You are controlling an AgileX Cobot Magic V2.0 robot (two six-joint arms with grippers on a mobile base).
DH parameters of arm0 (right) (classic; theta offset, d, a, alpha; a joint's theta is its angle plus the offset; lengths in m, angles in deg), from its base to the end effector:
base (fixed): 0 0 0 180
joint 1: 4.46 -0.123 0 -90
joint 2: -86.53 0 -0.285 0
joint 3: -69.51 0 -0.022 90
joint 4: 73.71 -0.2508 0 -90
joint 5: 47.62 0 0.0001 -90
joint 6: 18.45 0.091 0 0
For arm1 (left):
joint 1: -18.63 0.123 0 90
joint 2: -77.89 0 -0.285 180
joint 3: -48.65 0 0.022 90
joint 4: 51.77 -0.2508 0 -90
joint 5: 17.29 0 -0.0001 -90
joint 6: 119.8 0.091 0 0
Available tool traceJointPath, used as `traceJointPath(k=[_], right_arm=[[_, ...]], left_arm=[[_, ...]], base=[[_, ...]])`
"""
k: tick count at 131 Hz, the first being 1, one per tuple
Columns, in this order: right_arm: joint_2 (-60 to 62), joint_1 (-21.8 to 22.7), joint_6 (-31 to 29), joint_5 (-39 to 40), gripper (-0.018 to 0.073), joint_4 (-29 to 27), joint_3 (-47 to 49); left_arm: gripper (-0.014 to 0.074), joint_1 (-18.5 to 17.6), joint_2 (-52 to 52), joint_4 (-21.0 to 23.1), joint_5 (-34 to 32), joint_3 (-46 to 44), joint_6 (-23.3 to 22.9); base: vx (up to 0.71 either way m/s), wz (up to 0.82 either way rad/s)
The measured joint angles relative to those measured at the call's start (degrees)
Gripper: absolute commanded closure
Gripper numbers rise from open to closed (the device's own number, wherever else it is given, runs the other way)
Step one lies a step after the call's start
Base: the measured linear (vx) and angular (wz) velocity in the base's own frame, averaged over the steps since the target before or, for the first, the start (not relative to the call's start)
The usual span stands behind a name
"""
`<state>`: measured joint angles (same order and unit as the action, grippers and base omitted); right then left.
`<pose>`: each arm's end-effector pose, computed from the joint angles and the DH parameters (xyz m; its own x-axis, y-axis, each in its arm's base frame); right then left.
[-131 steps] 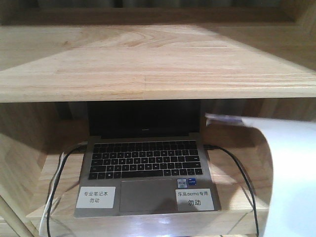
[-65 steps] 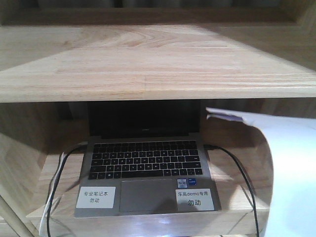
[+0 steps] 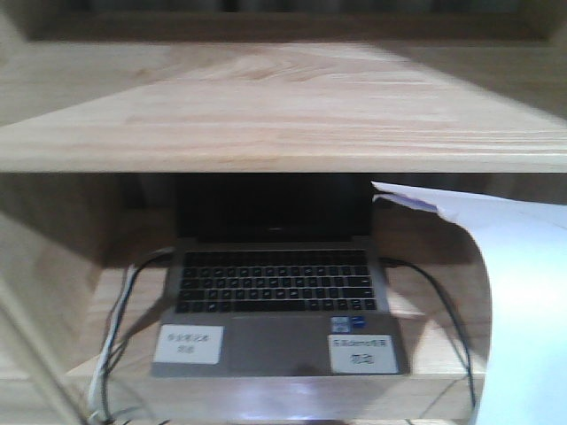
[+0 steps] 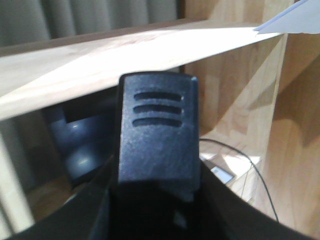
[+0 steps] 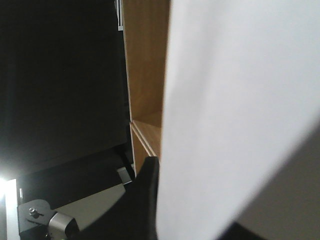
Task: Grab stapler and paper to desk for stapling
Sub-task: 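Drive the base to the wooden desk holding stapler and paper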
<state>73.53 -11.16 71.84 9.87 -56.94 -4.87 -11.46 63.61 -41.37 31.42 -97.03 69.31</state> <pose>0.0147 0.0240 0.2961 -0.1031 0.9527 -0.2858 -0.8776 0.0482 0.4770 -0.0175 -0.0041 0.3648 -0.0794 0.0900 -0.9928 0.6168 0.7868 0.0221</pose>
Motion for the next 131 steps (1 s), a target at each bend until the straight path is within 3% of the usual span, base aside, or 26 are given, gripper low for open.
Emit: traceJointPath(k=[131], right_arm=[[0.0,0.0,0.0,0.04,0.0565,0.0,0.0]], left_arm=[[0.0603,0.0,0.0,0.0,0.0,0.0,0.0]], base=[[-0.1,0.39]])
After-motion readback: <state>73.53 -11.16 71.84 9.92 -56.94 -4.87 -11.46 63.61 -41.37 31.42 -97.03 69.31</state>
